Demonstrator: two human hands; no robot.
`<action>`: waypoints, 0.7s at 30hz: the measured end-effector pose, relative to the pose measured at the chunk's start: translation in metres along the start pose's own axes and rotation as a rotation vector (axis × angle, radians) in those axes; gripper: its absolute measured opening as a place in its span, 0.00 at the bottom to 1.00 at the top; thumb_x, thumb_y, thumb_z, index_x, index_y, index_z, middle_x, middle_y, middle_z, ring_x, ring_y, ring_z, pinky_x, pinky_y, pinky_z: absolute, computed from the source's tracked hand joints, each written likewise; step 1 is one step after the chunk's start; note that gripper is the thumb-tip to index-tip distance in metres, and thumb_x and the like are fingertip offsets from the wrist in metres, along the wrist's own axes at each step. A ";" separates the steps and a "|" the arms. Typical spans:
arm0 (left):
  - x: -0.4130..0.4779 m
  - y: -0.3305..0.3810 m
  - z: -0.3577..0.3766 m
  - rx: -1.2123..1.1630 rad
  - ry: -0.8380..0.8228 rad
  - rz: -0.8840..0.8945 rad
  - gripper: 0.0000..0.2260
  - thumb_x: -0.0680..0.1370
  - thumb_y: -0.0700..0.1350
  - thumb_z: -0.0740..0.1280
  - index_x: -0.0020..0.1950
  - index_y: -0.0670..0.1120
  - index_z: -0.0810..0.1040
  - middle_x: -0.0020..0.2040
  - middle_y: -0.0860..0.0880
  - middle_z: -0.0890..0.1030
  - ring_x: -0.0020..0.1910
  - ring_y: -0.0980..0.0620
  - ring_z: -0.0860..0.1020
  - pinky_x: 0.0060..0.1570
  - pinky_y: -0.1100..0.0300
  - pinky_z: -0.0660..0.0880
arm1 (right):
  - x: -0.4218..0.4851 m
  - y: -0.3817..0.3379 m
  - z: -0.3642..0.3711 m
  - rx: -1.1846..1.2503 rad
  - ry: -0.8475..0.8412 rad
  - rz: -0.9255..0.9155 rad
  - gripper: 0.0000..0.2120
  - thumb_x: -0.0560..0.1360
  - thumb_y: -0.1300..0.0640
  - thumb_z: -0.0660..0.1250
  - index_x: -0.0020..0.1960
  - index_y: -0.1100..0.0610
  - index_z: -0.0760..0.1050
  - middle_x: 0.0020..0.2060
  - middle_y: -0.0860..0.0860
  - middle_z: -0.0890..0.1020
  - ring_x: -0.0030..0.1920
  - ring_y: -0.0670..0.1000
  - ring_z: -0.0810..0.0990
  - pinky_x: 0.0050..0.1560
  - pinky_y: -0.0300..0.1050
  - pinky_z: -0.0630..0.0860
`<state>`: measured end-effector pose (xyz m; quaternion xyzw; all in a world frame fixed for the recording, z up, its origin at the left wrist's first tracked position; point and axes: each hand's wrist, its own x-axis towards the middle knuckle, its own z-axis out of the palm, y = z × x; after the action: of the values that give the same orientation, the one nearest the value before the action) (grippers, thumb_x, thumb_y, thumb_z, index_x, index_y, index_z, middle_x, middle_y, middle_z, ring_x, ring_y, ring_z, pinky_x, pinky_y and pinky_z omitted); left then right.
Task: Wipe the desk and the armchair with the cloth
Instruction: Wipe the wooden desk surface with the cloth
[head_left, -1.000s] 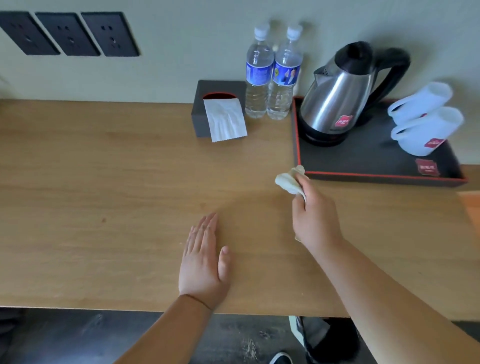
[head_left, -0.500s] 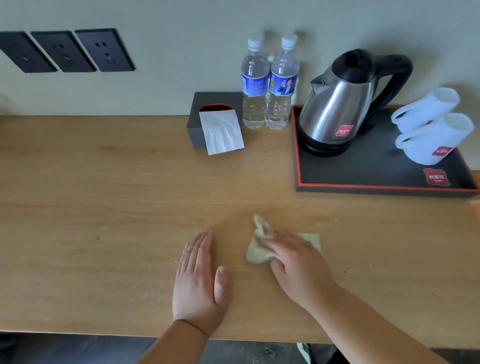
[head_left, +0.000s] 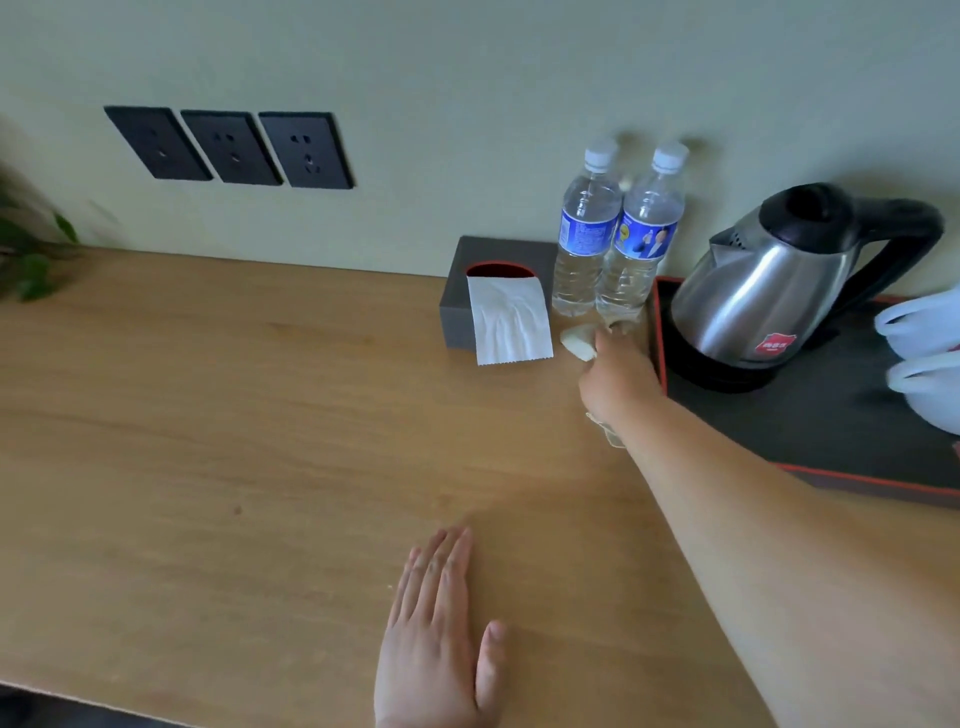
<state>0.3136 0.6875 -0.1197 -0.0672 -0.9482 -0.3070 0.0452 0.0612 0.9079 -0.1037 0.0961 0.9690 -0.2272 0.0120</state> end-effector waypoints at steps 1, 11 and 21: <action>0.001 -0.001 0.000 0.003 0.002 0.009 0.38 0.83 0.65 0.41 0.77 0.40 0.70 0.75 0.48 0.73 0.77 0.50 0.67 0.76 0.50 0.61 | 0.001 0.002 0.003 -0.025 -0.010 -0.066 0.23 0.80 0.62 0.59 0.75 0.60 0.67 0.74 0.59 0.70 0.74 0.61 0.68 0.70 0.51 0.68; -0.003 -0.006 0.000 0.046 -0.033 0.067 0.34 0.83 0.62 0.45 0.80 0.40 0.64 0.78 0.47 0.68 0.79 0.47 0.64 0.77 0.47 0.59 | -0.159 0.028 0.013 0.285 -0.369 -0.501 0.21 0.69 0.63 0.62 0.52 0.47 0.87 0.56 0.41 0.86 0.64 0.29 0.73 0.70 0.33 0.68; 0.011 0.073 0.039 -0.070 -0.147 0.141 0.34 0.84 0.62 0.43 0.81 0.40 0.61 0.81 0.46 0.65 0.82 0.49 0.58 0.80 0.48 0.56 | -0.128 0.093 -0.043 -0.291 -0.283 -1.104 0.20 0.77 0.64 0.64 0.66 0.55 0.81 0.71 0.53 0.78 0.74 0.59 0.73 0.75 0.58 0.67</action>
<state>0.3126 0.7696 -0.1077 -0.1574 -0.9306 -0.3305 -0.0054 0.2060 0.9853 -0.0977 -0.4564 0.8859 -0.0752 0.0342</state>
